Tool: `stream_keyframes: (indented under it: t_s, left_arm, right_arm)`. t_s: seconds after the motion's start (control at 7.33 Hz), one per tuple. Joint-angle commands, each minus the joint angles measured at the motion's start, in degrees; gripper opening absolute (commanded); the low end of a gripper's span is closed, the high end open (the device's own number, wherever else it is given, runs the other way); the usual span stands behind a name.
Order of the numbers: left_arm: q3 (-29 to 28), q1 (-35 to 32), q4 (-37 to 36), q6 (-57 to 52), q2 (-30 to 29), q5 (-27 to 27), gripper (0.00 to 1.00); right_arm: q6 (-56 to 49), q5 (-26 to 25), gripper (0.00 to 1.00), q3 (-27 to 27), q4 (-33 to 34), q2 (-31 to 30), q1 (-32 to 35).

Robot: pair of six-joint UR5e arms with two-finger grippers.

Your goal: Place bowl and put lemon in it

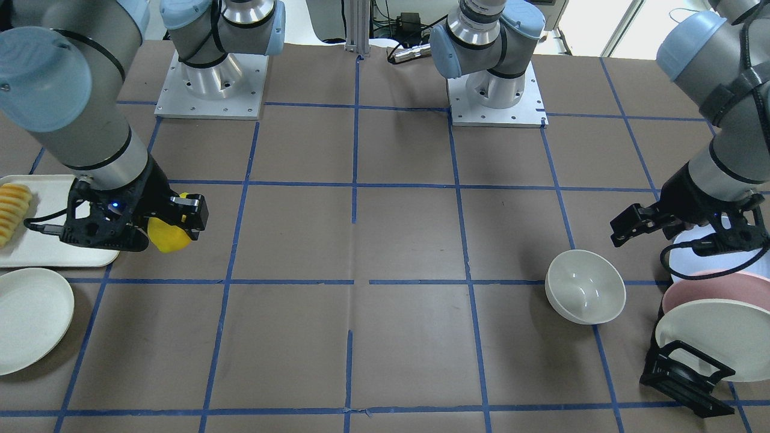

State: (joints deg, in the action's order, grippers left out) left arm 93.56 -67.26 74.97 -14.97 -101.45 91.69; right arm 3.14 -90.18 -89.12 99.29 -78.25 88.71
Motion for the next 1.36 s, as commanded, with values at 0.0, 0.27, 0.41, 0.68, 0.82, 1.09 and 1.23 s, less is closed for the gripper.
stream_keyframes:
  t_s: [0.0,0.27,0.41,0.68,0.82,1.09,1.23]
  left_arm:
    - [0.13,4.05,-4.11,-1.90,-3.38,-0.02,1.00]
    - [0.04,4.68,-10.00,-1.81,-7.51,-0.02,1.00]
    - [0.04,5.03,-10.72,-1.90,-9.10,0.07,1.00]
    - [-0.48,5.04,-10.73,-2.17,-10.42,-0.02,1.00]
    - [-0.92,5.04,-10.73,-1.73,-11.47,-0.11,1.00]
    - [-0.05,4.60,-10.73,-1.20,-12.54,-0.98,1.00]
    - [-0.05,4.42,-10.64,-1.20,-12.71,-1.60,1.00]
  right_arm:
    - [1.35,0.01,0.20,0.00,0.12,0.29,1.12]
    - [1.26,0.01,0.20,0.00,0.82,0.29,1.12]
    - [1.26,0.01,0.20,0.00,0.91,0.29,1.12]
    - [1.26,0.01,0.20,-0.09,0.91,0.29,1.12]
    - [1.26,0.10,0.20,-0.09,0.82,0.29,1.12]
    - [1.26,-0.51,0.20,0.00,0.82,0.29,1.12]
    - [1.26,-0.43,0.20,0.00,0.82,0.29,1.12]
